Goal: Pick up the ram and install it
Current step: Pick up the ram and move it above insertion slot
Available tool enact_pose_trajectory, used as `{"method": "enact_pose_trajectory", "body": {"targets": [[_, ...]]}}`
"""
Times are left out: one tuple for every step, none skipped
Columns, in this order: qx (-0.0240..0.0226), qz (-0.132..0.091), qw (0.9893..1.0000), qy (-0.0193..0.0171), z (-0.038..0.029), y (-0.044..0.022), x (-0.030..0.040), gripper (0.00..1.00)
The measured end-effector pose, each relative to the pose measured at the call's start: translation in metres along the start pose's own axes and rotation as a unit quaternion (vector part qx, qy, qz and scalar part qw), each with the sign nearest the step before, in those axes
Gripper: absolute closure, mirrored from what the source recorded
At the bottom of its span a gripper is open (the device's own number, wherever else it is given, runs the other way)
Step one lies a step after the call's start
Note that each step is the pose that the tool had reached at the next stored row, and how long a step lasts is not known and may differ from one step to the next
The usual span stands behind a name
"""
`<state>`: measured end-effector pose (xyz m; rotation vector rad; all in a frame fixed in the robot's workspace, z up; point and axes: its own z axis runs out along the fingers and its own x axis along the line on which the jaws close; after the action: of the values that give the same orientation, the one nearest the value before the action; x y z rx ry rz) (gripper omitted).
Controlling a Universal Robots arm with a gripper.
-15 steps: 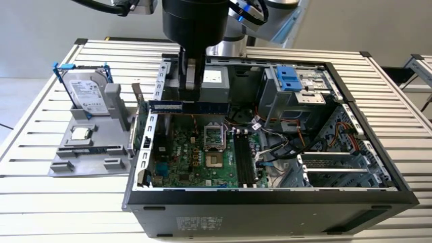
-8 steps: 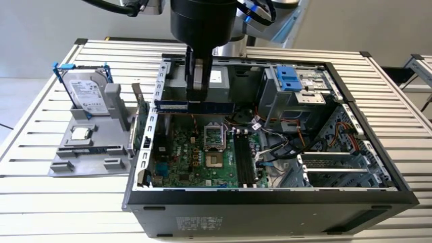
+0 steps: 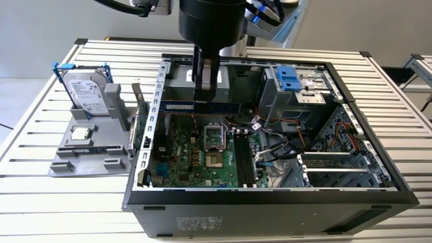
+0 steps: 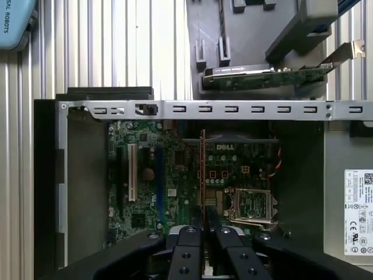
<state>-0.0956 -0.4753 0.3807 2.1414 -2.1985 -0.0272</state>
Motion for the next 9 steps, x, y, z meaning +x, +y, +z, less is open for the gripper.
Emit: {"method": "enact_pose_trajectory", "body": {"targets": [[0.0000, 0.000, 1.0000, 0.0001, -0.0001, -0.0013, 0.0000, 1.00], [0.0000, 0.000, 1.0000, 0.0000, -0.0002, -0.0025, -0.0001, 1.00], [0.0000, 0.000, 1.0000, 0.0000, -0.0003, -0.0039, -0.0001, 1.00], [0.0000, 0.000, 1.0000, 0.0000, -0.0004, -0.0051, -0.0001, 1.00], [-0.0001, 0.000, 1.0000, 0.0001, -0.0005, -0.0064, -0.0001, 1.00], [-0.0001, 0.001, 1.0000, 0.0000, -0.0005, -0.0077, -0.0002, 1.00], [0.0000, 0.001, 1.0000, 0.0000, -0.0006, -0.0088, -0.0002, 1.00], [0.0000, 0.001, 1.0000, 0.0000, -0.0007, -0.0100, -0.0002, 1.00], [-0.0001, 0.001, 1.0000, 0.0001, -0.0008, -0.0113, -0.0003, 1.00]]}}
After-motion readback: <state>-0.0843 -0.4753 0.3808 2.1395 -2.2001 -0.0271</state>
